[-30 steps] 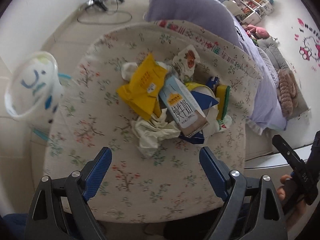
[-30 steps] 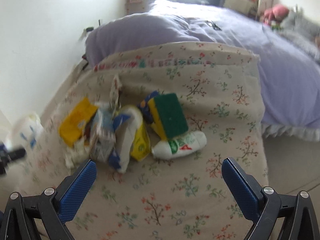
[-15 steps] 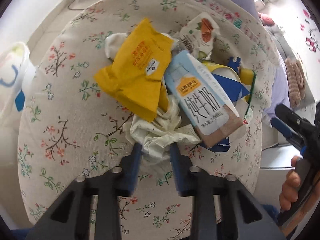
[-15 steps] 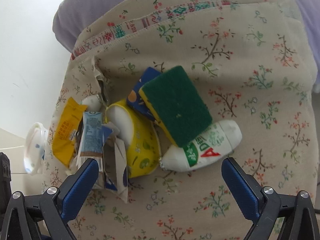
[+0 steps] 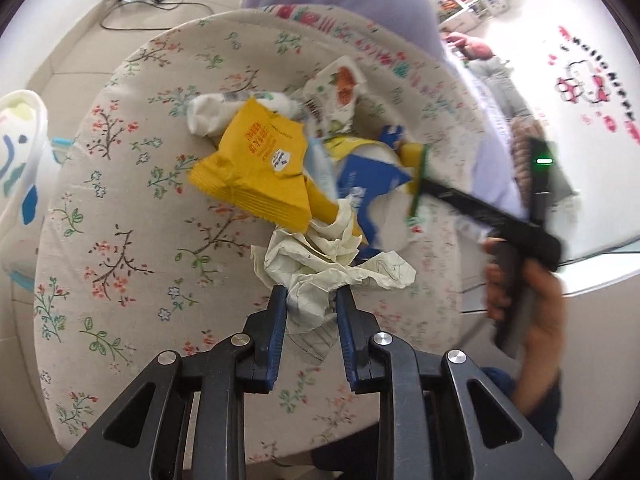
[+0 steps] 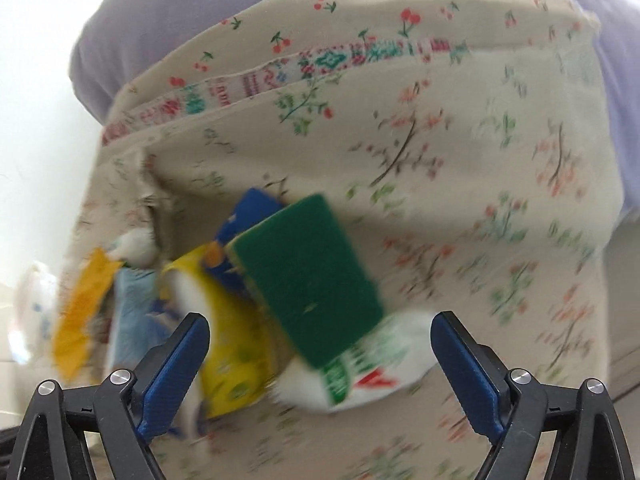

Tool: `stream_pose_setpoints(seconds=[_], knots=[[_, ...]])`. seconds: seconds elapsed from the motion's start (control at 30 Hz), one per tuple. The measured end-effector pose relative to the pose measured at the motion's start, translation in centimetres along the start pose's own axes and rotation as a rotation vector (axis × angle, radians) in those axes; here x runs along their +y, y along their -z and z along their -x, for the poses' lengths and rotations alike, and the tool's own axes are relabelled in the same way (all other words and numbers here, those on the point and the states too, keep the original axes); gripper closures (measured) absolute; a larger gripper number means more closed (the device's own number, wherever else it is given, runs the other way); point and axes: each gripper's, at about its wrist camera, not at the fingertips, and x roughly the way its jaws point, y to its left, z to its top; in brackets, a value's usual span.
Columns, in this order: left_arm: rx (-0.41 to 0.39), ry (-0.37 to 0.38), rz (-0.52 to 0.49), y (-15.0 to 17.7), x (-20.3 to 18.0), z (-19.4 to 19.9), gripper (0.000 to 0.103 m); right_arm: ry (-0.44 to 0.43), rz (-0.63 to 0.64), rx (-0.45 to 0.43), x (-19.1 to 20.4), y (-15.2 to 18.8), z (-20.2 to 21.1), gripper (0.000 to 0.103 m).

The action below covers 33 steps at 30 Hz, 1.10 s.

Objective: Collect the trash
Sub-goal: 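Grasp the crumpled tissue with the left tool while the right tool grasps the green-yellow sponge, then carry tissue and sponge to the white bin and release both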

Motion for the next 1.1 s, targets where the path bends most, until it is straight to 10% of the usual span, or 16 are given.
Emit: stream_pose_setpoints(seconds=[0.23,0.4,0.5,0.67,1.1], knots=[[0.052,0.169,0.024,0.3,0.9,0.4,0.077,0.071,0.224,0.060,3.0,-0.2,-3.4,0.016],[0.032,0.176,0.011,0.8,1.2,2.2,0.077,0.116,0.257,0.067,4.3,-0.1,-4.4,0.072],[-0.009,0.179,-0.014,0.9,1.2,3.5,0.077,0.119,0.256,0.021,4.8,0.5,-3.1,0.082],[-0.118,0.034,-0.053,0.6,1.6,6.1,0.077,0.050,0.117,-0.091,2.8,1.3,1.0,0.084],[-0.260,-0.065,0.141,-3.3,9.8,12.9,0.077,-0.048,0.027,-0.286,3.9,2.3,6.3,0.084]])
